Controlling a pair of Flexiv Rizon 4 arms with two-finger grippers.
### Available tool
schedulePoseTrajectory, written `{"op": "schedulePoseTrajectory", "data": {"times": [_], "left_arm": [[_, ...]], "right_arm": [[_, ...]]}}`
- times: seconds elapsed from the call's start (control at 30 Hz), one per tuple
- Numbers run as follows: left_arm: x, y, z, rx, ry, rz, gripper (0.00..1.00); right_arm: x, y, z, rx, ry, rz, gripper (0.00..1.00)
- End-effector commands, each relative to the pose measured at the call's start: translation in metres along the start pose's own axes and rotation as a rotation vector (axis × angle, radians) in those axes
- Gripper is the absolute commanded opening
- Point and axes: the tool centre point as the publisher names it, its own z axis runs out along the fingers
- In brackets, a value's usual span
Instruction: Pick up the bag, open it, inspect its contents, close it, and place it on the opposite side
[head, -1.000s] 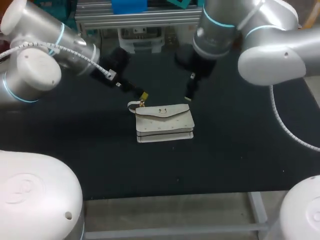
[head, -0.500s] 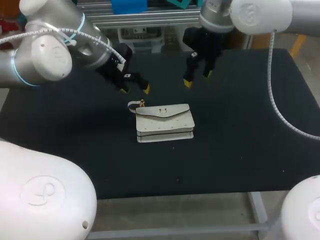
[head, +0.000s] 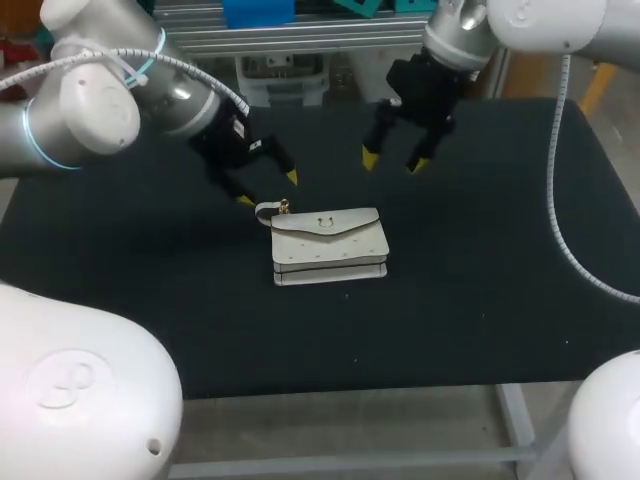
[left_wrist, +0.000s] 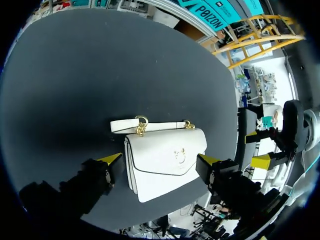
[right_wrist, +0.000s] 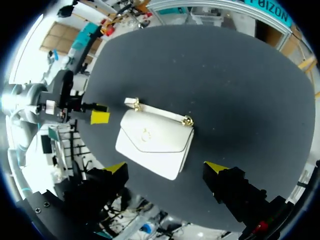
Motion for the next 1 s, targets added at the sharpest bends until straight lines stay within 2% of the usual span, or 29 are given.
{"op": "schedulePoseTrajectory", "data": {"times": [0.03, 0.2, 0.33, 0.43, 0.5, 0.63, 0.9, 1.0], "left_arm": [[-0.003, -0.002, 0.001, -0.007, 0.012, -0.045, 1.0], [-0.003, -0.002, 0.001, -0.007, 0.012, -0.045, 1.0], [-0.007, 0.005, 0.011, -0.021, -0.004, -0.171, 1.0], [-0.012, 0.007, 0.017, -0.04, 0.014, -0.177, 1.0], [-0.016, 0.006, 0.02, -0.044, 0.029, -0.198, 1.0], [-0.022, 0.005, 0.025, -0.069, 0.098, -0.226, 1.0], [-0.032, 0.013, 0.035, -0.12, 0.237, -0.243, 1.0], [-0.03, 0.012, 0.042, -0.142, 0.267, -0.242, 1.0]], "right_arm": [[-0.001, -0.006, 0.001, -0.037, 0.003, -0.001, 1.0], [-0.001, -0.006, 0.001, -0.037, 0.003, -0.001, 1.0], [-0.003, -0.006, 0.012, 0.047, 0.133, 0.089, 1.0], [-0.01, -0.005, 0.025, 0.111, 0.225, 0.192, 1.0], [-0.014, -0.006, 0.033, 0.116, 0.273, 0.244, 1.0], [-0.017, -0.009, 0.052, 0.132, 0.335, 0.336, 1.0], [-0.014, -0.009, 0.081, 0.136, 0.421, 0.384, 1.0], [-0.014, -0.007, 0.089, 0.141, 0.42, 0.4, 1.0]]}}
